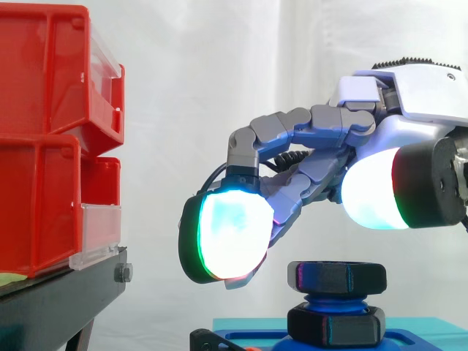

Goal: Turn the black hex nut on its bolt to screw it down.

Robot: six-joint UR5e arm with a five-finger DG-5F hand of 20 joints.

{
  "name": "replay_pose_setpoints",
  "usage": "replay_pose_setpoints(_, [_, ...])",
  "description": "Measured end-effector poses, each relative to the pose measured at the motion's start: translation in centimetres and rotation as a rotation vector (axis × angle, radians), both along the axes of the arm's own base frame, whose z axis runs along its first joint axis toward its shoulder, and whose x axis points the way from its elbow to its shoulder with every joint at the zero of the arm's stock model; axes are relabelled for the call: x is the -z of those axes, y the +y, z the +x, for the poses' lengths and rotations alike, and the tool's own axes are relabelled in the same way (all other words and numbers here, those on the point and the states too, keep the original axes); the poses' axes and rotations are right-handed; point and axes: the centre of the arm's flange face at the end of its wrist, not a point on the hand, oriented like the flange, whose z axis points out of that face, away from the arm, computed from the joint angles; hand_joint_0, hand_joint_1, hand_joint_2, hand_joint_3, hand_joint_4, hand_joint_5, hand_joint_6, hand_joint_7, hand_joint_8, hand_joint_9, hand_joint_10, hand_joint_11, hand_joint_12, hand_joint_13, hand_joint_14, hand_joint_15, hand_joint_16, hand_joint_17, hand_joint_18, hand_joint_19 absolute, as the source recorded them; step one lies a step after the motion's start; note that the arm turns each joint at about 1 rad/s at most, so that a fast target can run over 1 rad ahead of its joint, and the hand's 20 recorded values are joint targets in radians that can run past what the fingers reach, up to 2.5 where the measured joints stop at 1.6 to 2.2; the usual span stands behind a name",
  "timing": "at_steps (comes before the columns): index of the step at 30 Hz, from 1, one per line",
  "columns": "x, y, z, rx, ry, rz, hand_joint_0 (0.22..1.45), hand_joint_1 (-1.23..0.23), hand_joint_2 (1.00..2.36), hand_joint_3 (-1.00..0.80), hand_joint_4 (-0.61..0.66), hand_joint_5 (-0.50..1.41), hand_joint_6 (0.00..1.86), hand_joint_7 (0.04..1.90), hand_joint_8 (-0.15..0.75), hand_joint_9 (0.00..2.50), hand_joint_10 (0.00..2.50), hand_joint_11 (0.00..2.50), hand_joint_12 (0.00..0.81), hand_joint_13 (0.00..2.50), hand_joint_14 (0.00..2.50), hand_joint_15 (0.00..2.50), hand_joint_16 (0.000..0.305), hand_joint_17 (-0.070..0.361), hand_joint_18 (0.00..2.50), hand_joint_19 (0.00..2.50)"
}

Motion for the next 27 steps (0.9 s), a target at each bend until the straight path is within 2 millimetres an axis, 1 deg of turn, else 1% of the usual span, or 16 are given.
replay_pose_setpoints(11, [0.0,-0.7,-0.1,0.013,-0.008,-0.052,0.52,-0.46,1.00,-0.50,0.21,-0.11,0.50,1.07,0.229,0.75,0.01,0.19,0.263,0.34,0.00,0.00,0.028,0.062,0.02,0.00])
replay_pose_setpoints(18, [0.1,-1.6,-0.2,0.024,-0.009,-0.064,0.52,-0.46,1.00,-0.50,0.21,-0.11,0.50,1.12,0.231,0.74,0.01,0.19,0.264,0.33,0.00,0.00,0.028,0.062,0.01,0.00])
replay_pose_setpoints(27, [0.1,-1.8,-0.4,-0.003,-0.011,-0.083,0.52,-0.45,1.00,-0.50,0.20,-0.10,0.50,1.18,0.233,0.74,0.01,0.20,0.265,0.32,0.00,0.00,0.028,0.063,0.00,0.00])
